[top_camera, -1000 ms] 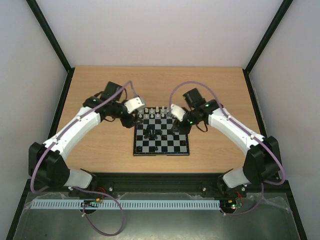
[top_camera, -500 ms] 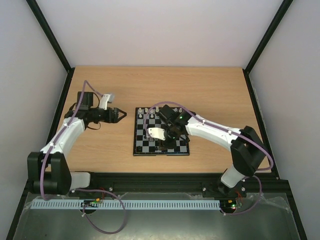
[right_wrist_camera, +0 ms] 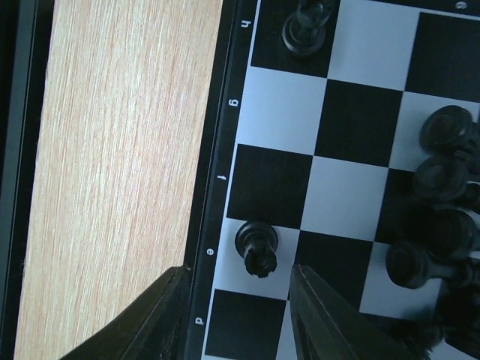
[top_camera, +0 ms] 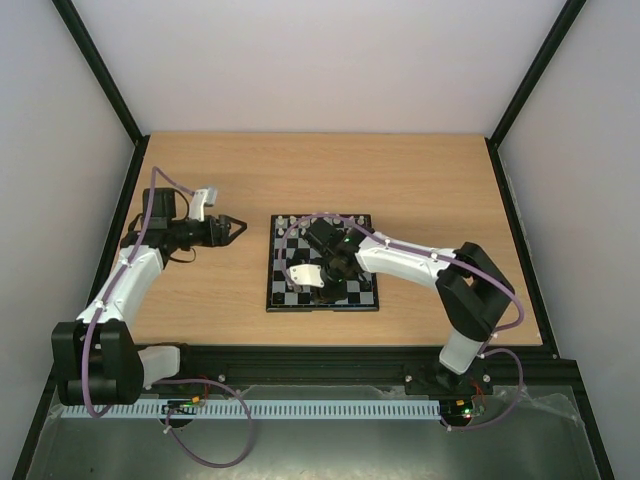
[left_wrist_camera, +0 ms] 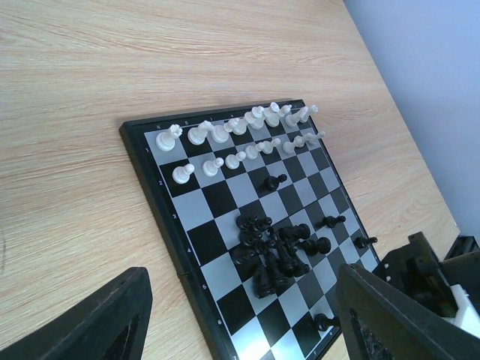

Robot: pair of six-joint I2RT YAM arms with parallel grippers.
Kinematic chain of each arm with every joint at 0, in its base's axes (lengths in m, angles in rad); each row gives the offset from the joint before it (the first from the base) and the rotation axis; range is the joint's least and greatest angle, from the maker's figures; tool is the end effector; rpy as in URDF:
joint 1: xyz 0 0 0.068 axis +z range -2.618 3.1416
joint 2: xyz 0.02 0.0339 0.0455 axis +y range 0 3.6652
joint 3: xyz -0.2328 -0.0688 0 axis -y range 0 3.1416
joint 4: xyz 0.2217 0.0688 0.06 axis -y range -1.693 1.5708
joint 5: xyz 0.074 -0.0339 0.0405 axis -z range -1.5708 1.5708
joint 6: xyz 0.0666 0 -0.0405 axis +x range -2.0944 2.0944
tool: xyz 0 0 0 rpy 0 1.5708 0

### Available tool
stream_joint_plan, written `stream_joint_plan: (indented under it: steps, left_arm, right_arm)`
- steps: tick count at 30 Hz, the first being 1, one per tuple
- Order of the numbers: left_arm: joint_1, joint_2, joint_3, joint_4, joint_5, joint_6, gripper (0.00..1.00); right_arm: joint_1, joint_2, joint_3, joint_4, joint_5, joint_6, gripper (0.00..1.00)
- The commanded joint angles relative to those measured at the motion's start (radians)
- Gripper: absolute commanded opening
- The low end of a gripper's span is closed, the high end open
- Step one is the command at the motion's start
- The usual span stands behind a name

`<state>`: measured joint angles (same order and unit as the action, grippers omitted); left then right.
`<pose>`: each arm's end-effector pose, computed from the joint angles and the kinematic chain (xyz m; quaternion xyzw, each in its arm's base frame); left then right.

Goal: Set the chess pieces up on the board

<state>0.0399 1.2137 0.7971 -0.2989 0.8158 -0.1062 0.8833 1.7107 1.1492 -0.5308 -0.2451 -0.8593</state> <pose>0.2577 -0.0383 0.2183 0.1031 0.8451 -0.3734 0.3685 0.2007 0.2698 0.1537 -0.7564 0.5986 0.1216 0.2338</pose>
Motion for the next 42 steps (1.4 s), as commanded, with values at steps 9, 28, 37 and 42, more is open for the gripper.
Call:
stream_joint_plan:
  steps: [9, 28, 37, 42]
  left_arm:
    - [0.006, -0.012, -0.024, 0.029, 0.034, -0.018, 0.71]
    - [0.006, 0.000, -0.042, 0.043, 0.040, -0.018, 0.71]
    - [0.006, 0.006, -0.040, 0.040, 0.030, -0.020, 0.71]
    - [0.006, 0.007, -0.045, 0.038, 0.021, -0.013, 0.71]
  right_arm:
    - [0.016, 0.085, 0.030, 0.006, 0.009, 0.019, 0.32]
    - [0.016, 0.094, 0.050, 0.005, 0.016, 0.066, 0.10]
    - [-0.037, -0.060, -0.050, -0.035, 0.051, 0.115, 0.07]
    - [-0.114, -0.185, -0.153, -0.096, 0.060, 0.099, 0.07]
